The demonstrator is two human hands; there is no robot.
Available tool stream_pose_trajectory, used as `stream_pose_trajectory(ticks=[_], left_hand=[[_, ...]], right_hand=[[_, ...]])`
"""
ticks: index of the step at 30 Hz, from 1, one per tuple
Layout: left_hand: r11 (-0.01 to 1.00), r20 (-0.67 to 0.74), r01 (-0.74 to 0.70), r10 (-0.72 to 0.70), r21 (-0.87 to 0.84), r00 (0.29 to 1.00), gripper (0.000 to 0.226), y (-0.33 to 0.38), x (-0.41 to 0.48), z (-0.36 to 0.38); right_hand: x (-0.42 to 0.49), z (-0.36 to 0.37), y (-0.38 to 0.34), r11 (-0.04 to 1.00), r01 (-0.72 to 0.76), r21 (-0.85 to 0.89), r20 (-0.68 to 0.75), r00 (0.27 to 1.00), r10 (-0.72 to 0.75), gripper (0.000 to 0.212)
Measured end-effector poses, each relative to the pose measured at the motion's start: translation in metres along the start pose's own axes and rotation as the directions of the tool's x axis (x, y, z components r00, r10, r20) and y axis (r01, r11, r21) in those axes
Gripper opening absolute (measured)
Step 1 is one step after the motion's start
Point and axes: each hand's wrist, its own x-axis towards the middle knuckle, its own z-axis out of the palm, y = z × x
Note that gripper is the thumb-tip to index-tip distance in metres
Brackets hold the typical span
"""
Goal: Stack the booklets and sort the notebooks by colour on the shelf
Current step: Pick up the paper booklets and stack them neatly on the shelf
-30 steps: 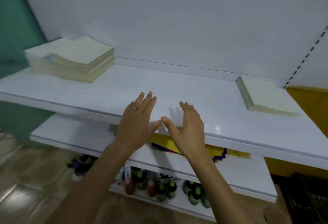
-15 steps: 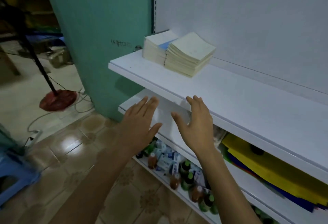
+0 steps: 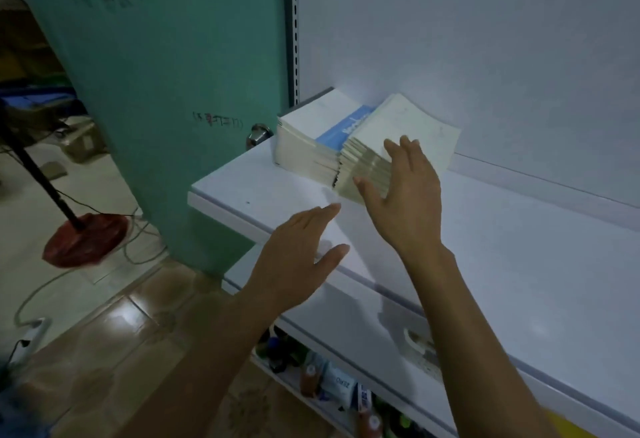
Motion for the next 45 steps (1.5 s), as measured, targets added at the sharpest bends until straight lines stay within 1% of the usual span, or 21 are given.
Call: stream_pose_trajectory(ticks=[5,9,12,14,17,19,21,22,24,25,26,27,29,31,33,35,38,39,41,43,45], left_hand=[[0.977,0.089,0.06,-0.043,-0.206,0.995,0.042,-0.022,0.039,0.002],[0.938,0.15,0.074,-0.024,-0.339,0.988,0.037,-0.036,0.069,0.002],[0.847,0.246,0.153,-0.027,-0.509,0.969,0.034,-0.048,0.091,0.005],[0.801,0.339,0.206,-0.004,-0.563,0.941,0.033,-0.056,0.102,0.008],[0.765,0.481,0.288,0.032,-0.576,0.876,0.04,-0.063,0.116,0.007],[0.693,0.587,0.388,0.064,-0.608,0.807,0.066,-0.062,0.123,0.001],[0.583,0.694,0.506,0.143,-0.635,0.706,0.088,-0.06,0.129,-0.006],[0.507,0.726,0.565,0.2,-0.651,0.658,0.092,-0.06,0.131,-0.009],[0.348,0.728,0.639,0.312,-0.686,0.611,0.084,-0.059,0.131,-0.014],[0.312,0.714,0.643,0.34,-0.699,0.612,0.073,-0.058,0.13,-0.016],[0.327,0.703,0.623,0.339,-0.711,0.625,0.062,-0.058,0.127,-0.017],[0.378,0.694,0.584,0.317,-0.718,0.647,0.055,-0.058,0.122,-0.018],[0.459,0.642,0.492,0.263,-0.74,0.72,0.039,-0.062,0.112,-0.018],[0.462,0.55,0.406,0.233,-0.788,0.802,0.024,-0.074,0.105,-0.021],[0.469,0.452,0.329,0.177,-0.82,0.874,0.021,-0.089,0.106,-0.03],[0.468,0.36,0.271,0.111,-0.841,0.926,0.018,-0.109,0.111,-0.039],[0.45,0.324,0.276,0.033,-0.849,0.945,0.016,-0.139,0.117,-0.047],[0.454,0.332,0.293,0.006,-0.841,0.943,0.019,-0.147,0.118,-0.048],[0.44,0.345,0.311,-0.004,-0.842,0.939,0.02,-0.156,0.12,-0.048],[0.408,0.345,0.308,0.019,-0.86,0.938,0.017,-0.157,0.121,-0.046],[0.389,0.331,0.288,0.045,-0.875,0.943,0.014,-0.157,0.121,-0.045]], right_hand=[[0.082,0.008,0.019,0.987,-0.059,-0.148,0.123,0.989,0.077,0.086],[0.095,0.025,0.031,0.963,-0.121,-0.241,0.317,0.928,0.196,0.101],[0.088,0.035,0.036,0.955,-0.104,-0.277,0.314,0.93,0.192,0.107],[0.087,0.035,0.036,0.948,-0.124,-0.293,0.309,0.926,0.216,0.107],[0.077,0.034,0.025,0.931,-0.166,-0.324,0.289,0.92,0.265,0.105],[0.062,0.034,0.012,0.921,-0.199,-0.334,0.244,0.926,0.288,0.099],[0.041,0.037,-0.004,0.91,-0.232,-0.342,0.172,0.937,0.304,0.096],[0.03,0.041,-0.014,0.907,-0.241,-0.344,0.134,0.944,0.302,0.095],[0.005,0.053,-0.034,0.907,-0.248,-0.341,0.076,0.954,0.289,0.09],[-0.006,0.061,-0.043,0.91,-0.25,-0.332,0.052,0.958,0.282,0.085],[-0.016,0.067,-0.049,0.915,-0.255,-0.313,0.03,0.96,0.278,0.078],[-0.024,0.072,-0.054,0.92,-0.262,-0.291,0.016,0.96,0.278,0.069],[-0.032,0.077,-0.062,0.934,-0.263,-0.243,0.016,0.961,0.275,0.058],[-0.03,0.076,-0.07,0.962,-0.235,-0.136,-0.015,0.972,0.235,0.051],[-0.021,0.072,-0.077,0.98,-0.194,-0.036,-0.118,0.975,0.188,0.043],[-0.009,0.068,-0.078,0.98,-0.197,0.011,-0.258,0.947,0.193,0.038],[0.023,0.057,-0.067,0.949,-0.314,0.036,-0.4,0.866,0.301,0.036],[0.035,0.053,-0.06,0.928,-0.371,0.008,-0.389,0.854,0.345,0.039],[0.056,0.047,-0.044,0.882,-0.464,-0.085,-0.257,0.866,0.43,0.049],[0.064,0.046,-0.032,0.858,-0.478,-0.187,-0.081,0.878,0.472,0.051],[0.058,0.05,-0.025,0.859,-0.449,-0.245,-0.005,0.887,0.462,0.052]])
